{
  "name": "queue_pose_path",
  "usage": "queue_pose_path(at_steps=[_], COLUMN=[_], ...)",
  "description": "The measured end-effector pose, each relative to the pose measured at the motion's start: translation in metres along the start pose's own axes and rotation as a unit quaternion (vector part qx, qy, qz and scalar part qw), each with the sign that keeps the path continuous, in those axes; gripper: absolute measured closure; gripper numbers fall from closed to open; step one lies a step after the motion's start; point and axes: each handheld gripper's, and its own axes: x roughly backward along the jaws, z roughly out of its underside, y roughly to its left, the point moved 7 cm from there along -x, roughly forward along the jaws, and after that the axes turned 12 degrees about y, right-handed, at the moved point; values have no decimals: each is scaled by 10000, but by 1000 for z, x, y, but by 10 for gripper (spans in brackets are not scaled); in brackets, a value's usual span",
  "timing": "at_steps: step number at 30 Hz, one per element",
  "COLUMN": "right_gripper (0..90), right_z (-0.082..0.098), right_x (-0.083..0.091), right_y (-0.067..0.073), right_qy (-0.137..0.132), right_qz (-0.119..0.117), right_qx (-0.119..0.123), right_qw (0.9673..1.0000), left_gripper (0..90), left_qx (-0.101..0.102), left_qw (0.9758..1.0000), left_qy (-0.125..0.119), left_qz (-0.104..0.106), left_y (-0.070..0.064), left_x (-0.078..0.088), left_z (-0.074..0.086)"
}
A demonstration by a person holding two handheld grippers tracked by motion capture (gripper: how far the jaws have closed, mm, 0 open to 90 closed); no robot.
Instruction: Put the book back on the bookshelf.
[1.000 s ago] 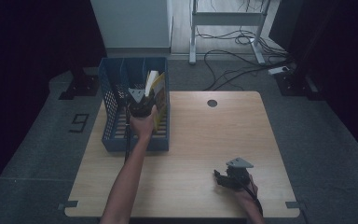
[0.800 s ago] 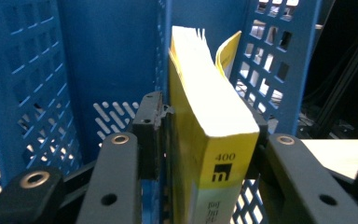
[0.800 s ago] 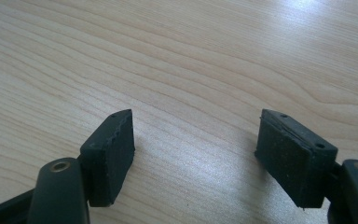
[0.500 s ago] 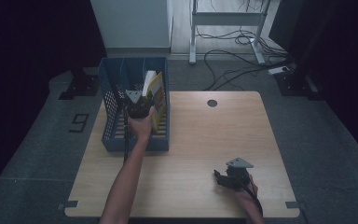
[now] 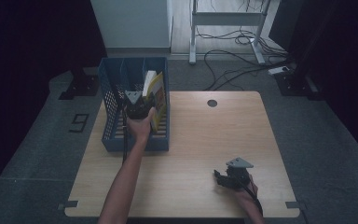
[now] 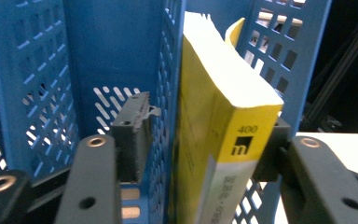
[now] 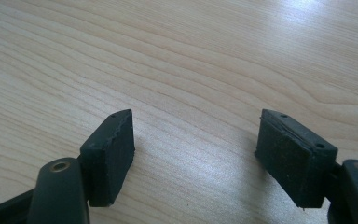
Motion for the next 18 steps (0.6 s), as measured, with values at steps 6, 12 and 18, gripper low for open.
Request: queue_pose_path(at_steps=[6, 12, 18], right_gripper=[267, 266, 265], right_z=[0, 0, -1], right_x=[0, 0, -1], right_y=[0, 0, 0], right_qy=[0, 1, 6], right_qz=[0, 2, 5], right_qx=[3, 3, -9], right_qw=[10000, 10000, 10000], left_gripper=[409, 376, 373], left_qx=[-140, -181, -302], left_qw=[9998, 9993, 9975], left_qy=[-30, 6, 139], left_qz=[139, 319, 625], left_y=[-4, -3, -6], left_x=[11, 26, 44], left_z=[0, 5, 18])
